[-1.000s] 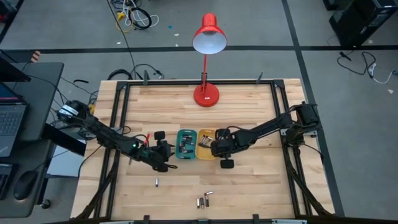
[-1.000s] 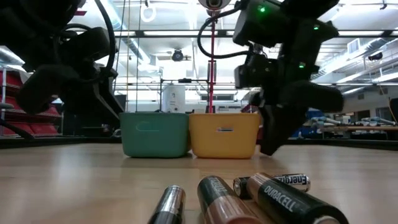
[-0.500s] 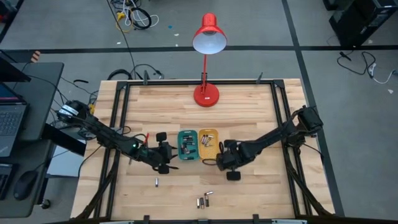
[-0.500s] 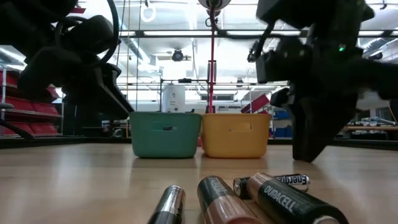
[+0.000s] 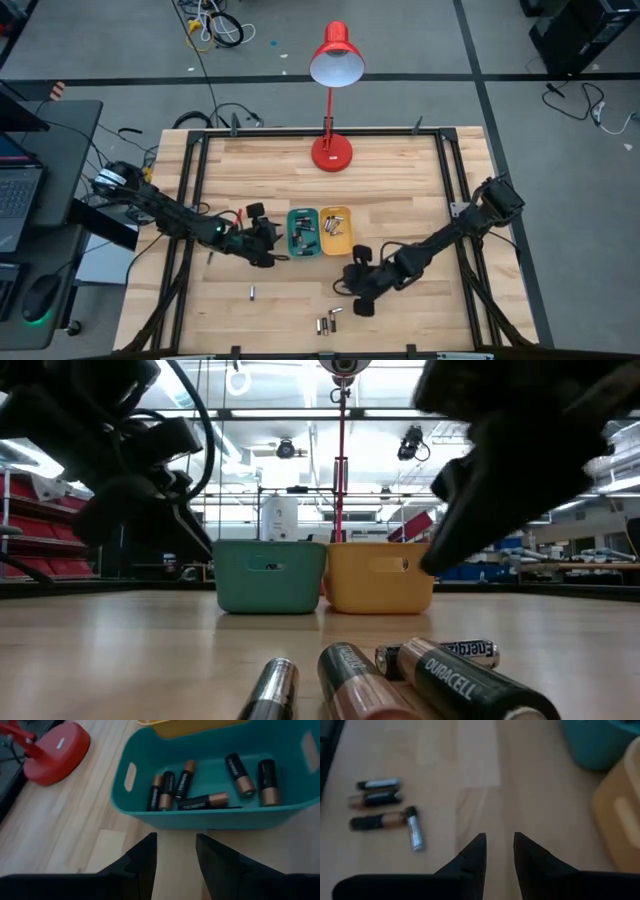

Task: Sort batteries
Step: Put the white battery into the yellow bin

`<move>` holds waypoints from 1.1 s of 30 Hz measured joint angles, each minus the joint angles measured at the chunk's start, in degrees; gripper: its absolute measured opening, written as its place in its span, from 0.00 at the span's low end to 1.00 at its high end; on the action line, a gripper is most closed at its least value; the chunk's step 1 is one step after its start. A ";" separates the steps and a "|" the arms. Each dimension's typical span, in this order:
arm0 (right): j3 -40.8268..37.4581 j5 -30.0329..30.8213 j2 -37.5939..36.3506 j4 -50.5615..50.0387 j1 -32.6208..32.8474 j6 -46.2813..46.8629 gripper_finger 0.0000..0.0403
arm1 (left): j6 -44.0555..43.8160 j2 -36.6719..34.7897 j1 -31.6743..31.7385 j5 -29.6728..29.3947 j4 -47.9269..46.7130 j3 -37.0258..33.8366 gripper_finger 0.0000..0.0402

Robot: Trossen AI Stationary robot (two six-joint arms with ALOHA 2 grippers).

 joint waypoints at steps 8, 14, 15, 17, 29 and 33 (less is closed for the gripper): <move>-3.87 5.28 0.00 14.06 6.34 -2.29 0.29 | -0.52 0.00 0.15 1.24 -1.15 0.04 0.38; -4.85 6.78 3.14 17.97 7.34 -2.84 0.43 | -0.35 0.00 0.15 0.84 -0.93 0.07 0.38; -4.73 6.33 4.67 20.33 7.48 -3.86 0.46 | -0.35 0.00 0.13 0.78 -1.11 0.17 0.38; -3.88 6.17 7.44 22.17 7.74 -6.47 0.53 | -0.35 0.00 0.13 0.77 -1.31 0.26 0.38; 0.70 6.15 15.49 24.16 8.47 -12.06 0.55 | -0.85 0.00 0.13 1.26 -1.88 0.28 0.38; 0.94 5.59 16.34 24.14 8.32 -12.17 0.36 | -1.21 0.00 0.13 1.29 -1.60 0.28 0.38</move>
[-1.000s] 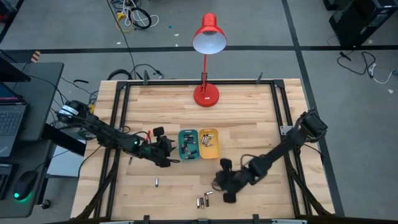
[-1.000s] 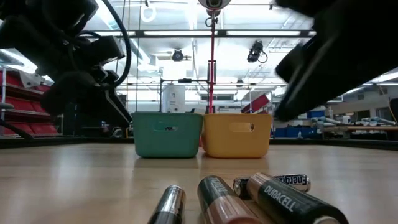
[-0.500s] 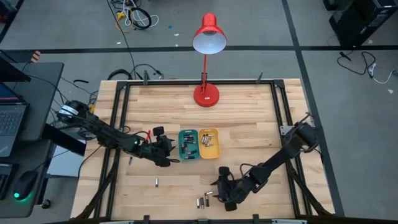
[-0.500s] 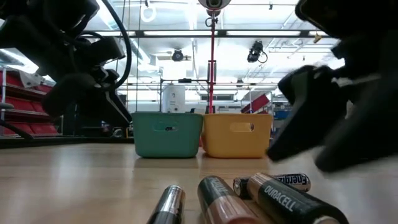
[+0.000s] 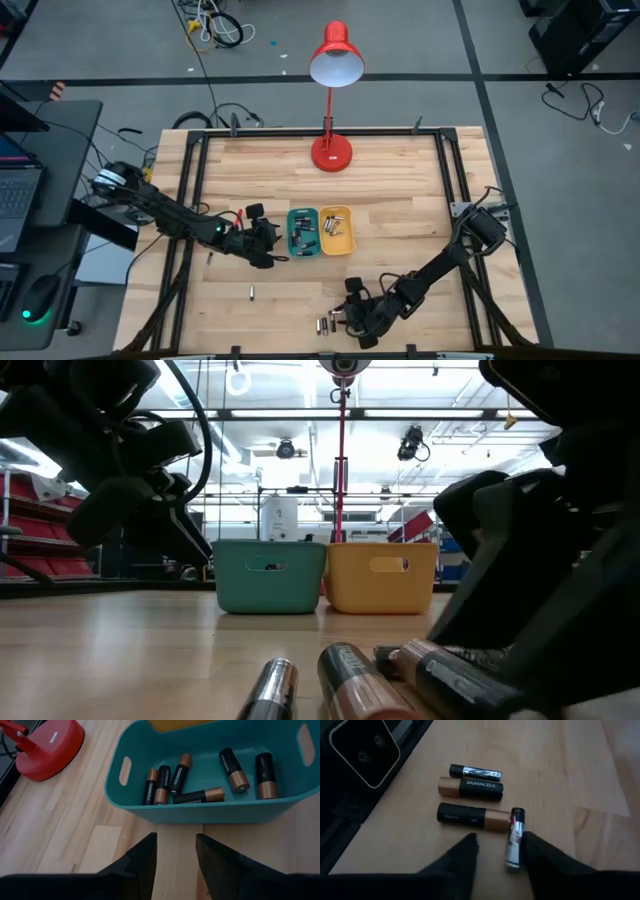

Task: Sort batteries
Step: Put the white battery into the yellow bin

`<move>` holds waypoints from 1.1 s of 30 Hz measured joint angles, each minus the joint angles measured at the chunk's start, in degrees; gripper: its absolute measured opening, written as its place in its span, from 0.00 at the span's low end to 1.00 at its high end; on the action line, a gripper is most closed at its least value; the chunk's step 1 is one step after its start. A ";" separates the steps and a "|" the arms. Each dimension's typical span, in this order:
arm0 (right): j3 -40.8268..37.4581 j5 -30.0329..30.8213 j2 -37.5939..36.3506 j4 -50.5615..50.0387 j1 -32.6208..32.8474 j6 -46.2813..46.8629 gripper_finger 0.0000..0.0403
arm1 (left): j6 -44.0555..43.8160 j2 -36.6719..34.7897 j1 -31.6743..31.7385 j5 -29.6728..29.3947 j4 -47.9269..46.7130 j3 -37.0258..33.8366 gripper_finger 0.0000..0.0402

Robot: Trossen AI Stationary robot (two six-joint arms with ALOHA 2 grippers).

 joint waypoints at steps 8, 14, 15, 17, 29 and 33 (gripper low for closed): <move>-0.10 -0.33 -0.31 -0.72 -0.71 1.54 0.04 | -0.65 0.00 0.00 0.04 -0.27 0.00 0.38; -0.28 4.51 -0.59 0.33 -0.63 -0.12 0.07 | -1.98 0.00 0.00 0.11 -1.20 0.00 0.38; -0.38 5.32 -0.96 0.52 -0.73 -0.77 0.06 | -1.98 0.00 0.00 0.11 -1.28 0.00 0.38; -0.50 7.28 -1.54 -0.39 -0.93 -2.22 0.05 | -2.00 0.00 0.00 0.13 -1.43 0.00 0.38; -0.55 22.82 -7.74 -0.65 -1.39 -10.95 0.06 | -2.42 0.00 0.00 0.13 -1.38 0.00 0.38; -0.45 30.46 -10.50 -3.84 -1.89 -10.49 0.07 | -2.42 0.00 0.00 0.12 -1.38 0.00 0.38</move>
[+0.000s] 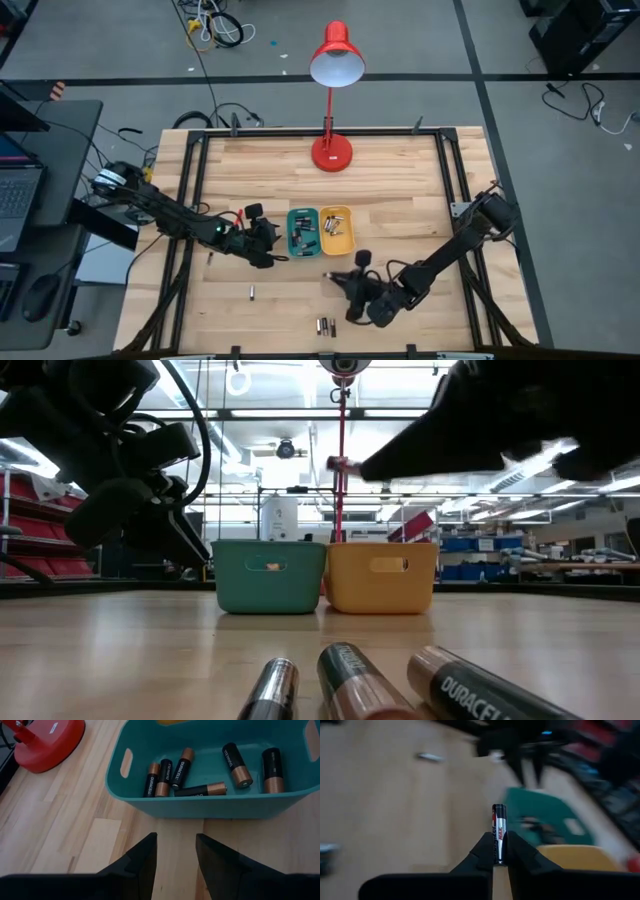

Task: Sort batteries
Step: Put the white battery into the yellow bin, then put the black battery into the blue bin

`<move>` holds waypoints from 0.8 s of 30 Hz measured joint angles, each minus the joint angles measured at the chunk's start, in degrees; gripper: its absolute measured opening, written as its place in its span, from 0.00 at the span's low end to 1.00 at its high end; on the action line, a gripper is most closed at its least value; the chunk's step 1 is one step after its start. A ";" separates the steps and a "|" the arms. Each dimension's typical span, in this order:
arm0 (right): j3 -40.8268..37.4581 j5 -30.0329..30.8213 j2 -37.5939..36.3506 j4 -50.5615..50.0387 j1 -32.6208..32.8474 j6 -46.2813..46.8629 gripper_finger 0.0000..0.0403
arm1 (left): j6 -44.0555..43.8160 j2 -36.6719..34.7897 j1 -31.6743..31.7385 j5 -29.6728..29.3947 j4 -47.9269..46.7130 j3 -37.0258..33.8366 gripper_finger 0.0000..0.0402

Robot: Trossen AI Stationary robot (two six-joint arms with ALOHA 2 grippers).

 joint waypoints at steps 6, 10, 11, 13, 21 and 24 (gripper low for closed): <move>0.00 4.18 -4.38 -10.70 -1.93 8.38 0.07 | -0.02 0.00 0.00 0.00 0.00 0.00 0.38; 0.00 3.05 -6.45 -19.30 -3.99 17.40 0.07 | -0.04 0.00 0.00 0.00 0.00 0.00 0.38; 0.00 2.87 -6.91 -20.80 -4.59 20.38 0.07 | -0.04 0.00 0.00 0.00 0.00 0.00 0.38; 0.02 2.70 -7.60 -23.13 -5.84 26.93 0.08 | -0.02 0.00 0.00 -0.01 0.00 0.00 0.38; 0.07 -2.20 -7.89 -24.82 -9.83 30.33 0.19 | 0.25 0.00 0.00 0.00 -0.46 0.00 0.38; 0.07 -3.23 -7.89 -24.77 -10.55 30.27 0.27 | 0.12 0.00 0.00 -0.01 -0.55 0.00 0.38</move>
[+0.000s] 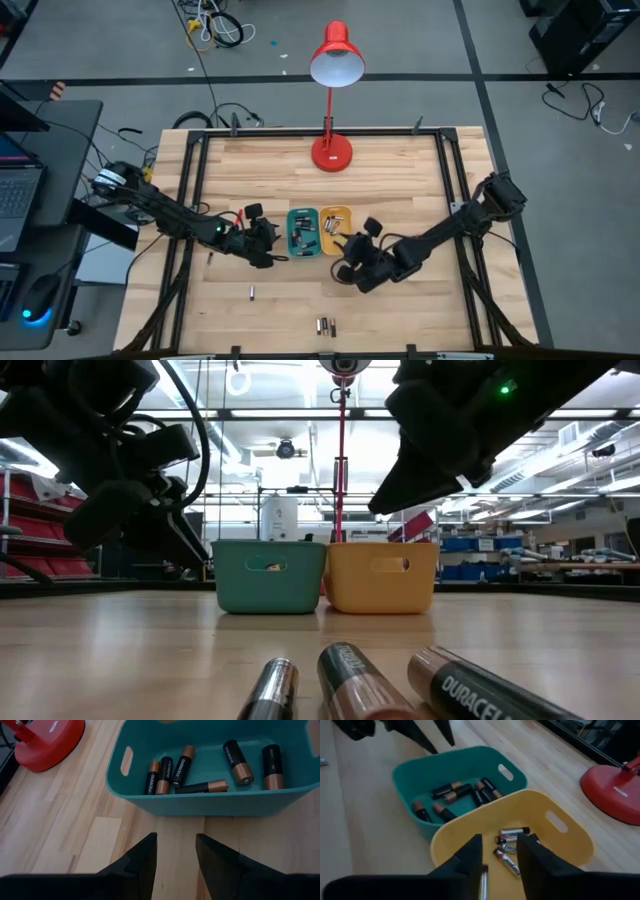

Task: Sort batteries
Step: Put the black battery into the blue bin

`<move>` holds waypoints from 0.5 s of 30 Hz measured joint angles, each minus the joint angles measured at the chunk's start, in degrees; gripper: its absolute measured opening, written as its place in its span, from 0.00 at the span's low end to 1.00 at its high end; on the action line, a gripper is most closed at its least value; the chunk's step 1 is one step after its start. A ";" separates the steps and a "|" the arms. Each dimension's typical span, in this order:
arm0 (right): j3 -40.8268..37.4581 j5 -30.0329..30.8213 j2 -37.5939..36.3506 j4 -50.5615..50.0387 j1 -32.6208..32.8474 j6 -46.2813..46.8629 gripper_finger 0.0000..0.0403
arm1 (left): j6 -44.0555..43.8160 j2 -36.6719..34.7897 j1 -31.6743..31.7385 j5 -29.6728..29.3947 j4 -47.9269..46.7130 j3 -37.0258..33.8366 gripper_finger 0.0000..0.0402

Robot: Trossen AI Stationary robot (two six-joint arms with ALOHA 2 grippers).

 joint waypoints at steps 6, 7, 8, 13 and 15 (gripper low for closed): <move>0.00 0.02 0.00 0.19 1.60 -2.51 0.42 | -0.34 0.00 0.00 0.02 -0.34 0.00 0.38; 0.00 0.01 0.00 0.38 2.42 -4.44 0.44 | -0.36 0.00 0.00 0.00 -0.61 0.00 0.38; 0.00 -0.02 0.00 0.74 3.26 -6.72 0.45 | -0.36 0.00 0.00 0.00 -0.96 0.00 0.38; 0.02 -1.92 0.00 6.08 7.11 -14.09 0.46 | -2.05 0.00 0.00 -0.15 -3.36 -0.11 0.38; 0.02 -4.33 0.00 8.74 8.28 -15.74 0.46 | -3.01 0.00 0.00 -0.22 -4.35 -0.11 0.38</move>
